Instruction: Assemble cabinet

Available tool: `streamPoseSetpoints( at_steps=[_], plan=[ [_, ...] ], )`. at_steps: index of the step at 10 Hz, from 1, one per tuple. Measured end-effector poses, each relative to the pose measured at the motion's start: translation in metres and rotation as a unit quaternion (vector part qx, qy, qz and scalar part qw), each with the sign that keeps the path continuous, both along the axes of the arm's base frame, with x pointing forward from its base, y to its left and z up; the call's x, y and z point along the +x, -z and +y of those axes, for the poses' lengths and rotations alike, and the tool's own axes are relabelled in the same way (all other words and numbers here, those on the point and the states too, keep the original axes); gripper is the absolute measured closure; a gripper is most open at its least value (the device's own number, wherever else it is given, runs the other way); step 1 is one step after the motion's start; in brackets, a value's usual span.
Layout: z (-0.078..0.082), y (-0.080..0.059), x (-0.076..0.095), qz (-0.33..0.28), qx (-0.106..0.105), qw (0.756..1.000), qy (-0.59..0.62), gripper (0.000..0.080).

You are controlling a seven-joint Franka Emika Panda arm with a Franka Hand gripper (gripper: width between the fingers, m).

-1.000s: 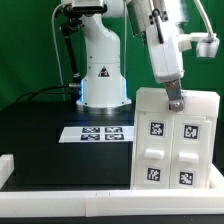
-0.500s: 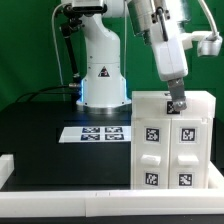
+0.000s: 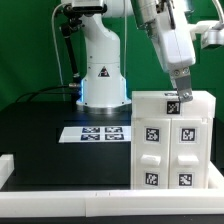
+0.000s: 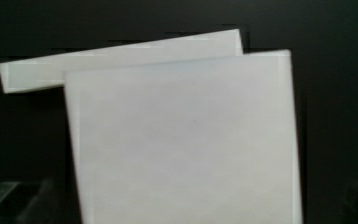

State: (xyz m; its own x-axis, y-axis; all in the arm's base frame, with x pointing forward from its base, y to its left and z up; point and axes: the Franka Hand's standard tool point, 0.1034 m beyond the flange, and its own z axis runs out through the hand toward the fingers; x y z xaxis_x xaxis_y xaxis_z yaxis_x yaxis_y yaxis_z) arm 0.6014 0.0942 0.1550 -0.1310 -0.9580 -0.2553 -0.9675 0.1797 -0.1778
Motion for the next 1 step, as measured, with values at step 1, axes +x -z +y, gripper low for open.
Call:
streamPoseSetpoints(
  at_steps=[1],
  plan=[
    [0.0000,0.0003,-0.0001,0.000,0.000,1.000,-0.001,0.0002]
  ],
)
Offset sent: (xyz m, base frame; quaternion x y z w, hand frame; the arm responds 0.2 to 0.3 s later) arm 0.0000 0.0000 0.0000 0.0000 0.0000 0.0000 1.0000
